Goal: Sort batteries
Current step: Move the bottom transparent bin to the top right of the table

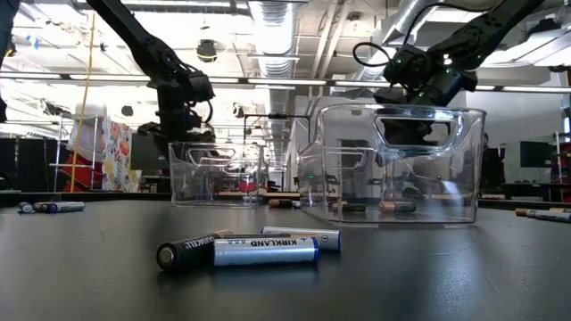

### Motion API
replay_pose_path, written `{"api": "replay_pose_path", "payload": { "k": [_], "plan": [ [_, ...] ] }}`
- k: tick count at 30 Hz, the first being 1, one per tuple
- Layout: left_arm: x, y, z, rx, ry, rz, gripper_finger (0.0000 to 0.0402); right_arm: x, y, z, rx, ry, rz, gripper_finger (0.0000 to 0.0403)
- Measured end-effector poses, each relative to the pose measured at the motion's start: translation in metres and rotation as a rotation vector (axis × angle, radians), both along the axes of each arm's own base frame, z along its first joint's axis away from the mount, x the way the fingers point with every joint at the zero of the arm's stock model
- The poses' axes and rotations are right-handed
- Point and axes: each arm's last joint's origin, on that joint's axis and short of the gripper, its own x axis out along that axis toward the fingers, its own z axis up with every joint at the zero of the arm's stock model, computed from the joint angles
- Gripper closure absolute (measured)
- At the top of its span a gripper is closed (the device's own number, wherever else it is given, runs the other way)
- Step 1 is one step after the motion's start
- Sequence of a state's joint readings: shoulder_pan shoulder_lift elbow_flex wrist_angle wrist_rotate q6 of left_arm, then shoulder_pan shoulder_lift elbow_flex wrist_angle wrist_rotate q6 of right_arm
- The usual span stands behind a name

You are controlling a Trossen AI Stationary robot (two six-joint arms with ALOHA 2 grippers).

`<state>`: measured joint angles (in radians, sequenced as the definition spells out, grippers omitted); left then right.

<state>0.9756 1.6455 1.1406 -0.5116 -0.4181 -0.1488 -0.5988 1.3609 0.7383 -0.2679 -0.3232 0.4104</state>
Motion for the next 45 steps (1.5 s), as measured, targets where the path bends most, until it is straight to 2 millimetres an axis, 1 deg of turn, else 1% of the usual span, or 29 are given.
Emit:
{"api": "replay_pose_path", "payload": {
  "k": [9,11,14,18,22,25,29,33,36,39,45],
  "plan": [
    [-0.014,-0.005,0.028,0.079,-0.042,0.016,0.0286,0.009,0.026,-0.002,0.130,-0.002,0.139,0.0342],
    [-0.016,-0.007,0.034,0.096,-0.052,0.017,0.0286,0.010,0.028,-0.002,0.130,-0.004,0.148,0.0342],
    [-0.019,-0.011,0.043,0.117,-0.052,0.000,0.0286,0.009,0.023,-0.001,0.123,-0.020,0.130,0.0342],
    [-0.023,-0.018,0.055,0.149,-0.060,-0.014,0.0286,0.006,0.006,0.009,0.102,-0.046,0.076,0.0342],
    [-0.027,-0.025,0.068,0.189,-0.082,-0.016,0.0286,0.005,-0.015,0.030,0.054,-0.104,0.015,0.0342],
    [-0.031,-0.032,0.078,0.199,-0.079,-0.057,0.0286,0.003,-0.031,0.049,-0.032,-0.148,0.005,0.0342],
    [-0.034,-0.045,0.085,0.132,-0.159,-0.157,0.0286,0.000,-0.049,0.074,-0.177,-0.182,0.004,0.0342],
    [-0.028,-0.063,0.091,0.060,-0.279,-0.231,0.0286,0.002,-0.067,0.092,-0.281,-0.184,0.026,0.0342],
    [-0.016,-0.080,0.099,0.073,-0.316,-0.286,0.0286,0.011,-0.083,0.100,-0.296,-0.147,0.047,0.0342],
    [-0.002,-0.098,0.106,0.120,-0.322,-0.316,0.0286,0.028,-0.100,0.102,-0.289,-0.072,0.114,0.0342],
    [0.025,-0.129,0.109,0.199,-0.311,-0.322,0.0286,0.069,-0.130,0.094,-0.204,0.097,0.272,0.0342]
  ]
}}
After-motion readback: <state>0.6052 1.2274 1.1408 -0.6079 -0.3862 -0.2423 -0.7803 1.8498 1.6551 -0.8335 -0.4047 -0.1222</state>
